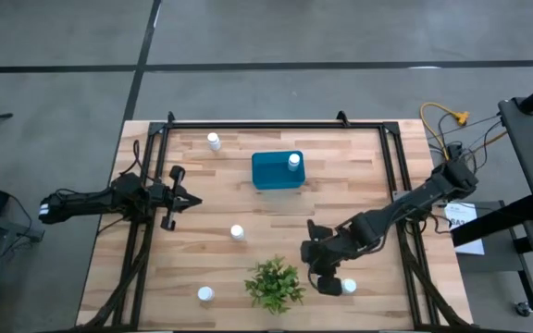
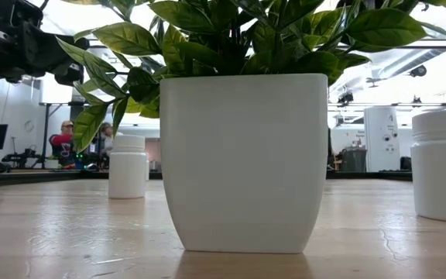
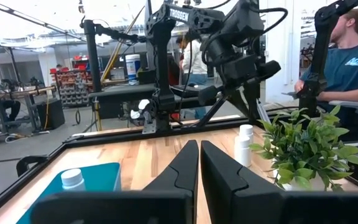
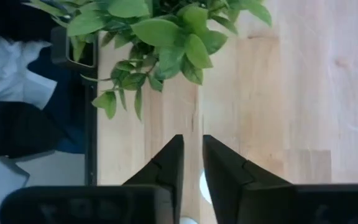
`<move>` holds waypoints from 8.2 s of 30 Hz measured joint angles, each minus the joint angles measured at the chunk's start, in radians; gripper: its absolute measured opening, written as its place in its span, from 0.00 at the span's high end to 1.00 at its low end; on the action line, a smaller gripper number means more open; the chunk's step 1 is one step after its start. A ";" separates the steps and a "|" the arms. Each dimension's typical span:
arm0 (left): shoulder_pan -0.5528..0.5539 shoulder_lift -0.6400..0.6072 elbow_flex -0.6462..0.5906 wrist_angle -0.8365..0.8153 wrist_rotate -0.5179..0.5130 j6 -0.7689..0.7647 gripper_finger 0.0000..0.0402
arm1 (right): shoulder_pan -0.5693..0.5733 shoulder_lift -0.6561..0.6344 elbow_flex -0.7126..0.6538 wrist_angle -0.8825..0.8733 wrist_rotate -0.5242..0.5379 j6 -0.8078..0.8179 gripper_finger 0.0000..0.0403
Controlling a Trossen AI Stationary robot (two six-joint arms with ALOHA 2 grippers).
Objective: Pick and place pill bottles into a basket
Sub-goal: Put the white pill bottle into the blue bin
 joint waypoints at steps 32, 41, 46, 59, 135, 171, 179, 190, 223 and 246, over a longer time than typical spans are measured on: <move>0.000 -0.001 0.000 0.007 0.000 0.000 1.00 | 0.019 -0.012 0.093 -0.278 0.060 0.278 0.25; 0.000 0.000 0.000 0.007 0.000 0.000 1.00 | 0.019 -0.012 0.145 -0.287 0.083 0.296 0.15; 0.000 -0.001 0.000 0.007 0.000 0.000 1.00 | 0.031 -0.012 0.151 -0.312 0.082 0.322 0.14; 0.000 -0.001 0.000 0.008 0.000 0.000 1.00 | 0.095 -0.004 0.100 -0.384 0.112 0.415 0.18; 0.000 0.000 0.000 0.007 0.000 0.000 1.00 | 0.208 -0.004 -0.276 0.164 0.418 0.431 0.18; 0.000 0.000 0.000 0.007 0.000 0.000 1.00 | 0.201 -0.004 -0.338 0.273 0.369 0.434 0.46; 0.000 0.000 0.000 0.007 0.000 0.000 1.00 | 0.198 -0.005 -0.339 0.275 0.370 0.414 0.64; 0.000 0.000 0.000 0.007 0.000 0.000 1.00 | 0.101 -0.010 -0.339 0.270 0.367 0.292 0.64; 0.000 0.000 0.000 0.007 0.000 0.000 1.00 | -0.494 -0.201 0.000 -0.070 0.379 -0.456 0.64; 0.000 0.000 0.000 0.007 0.000 0.000 1.00 | -0.811 -0.131 -0.045 0.021 0.097 -0.632 0.64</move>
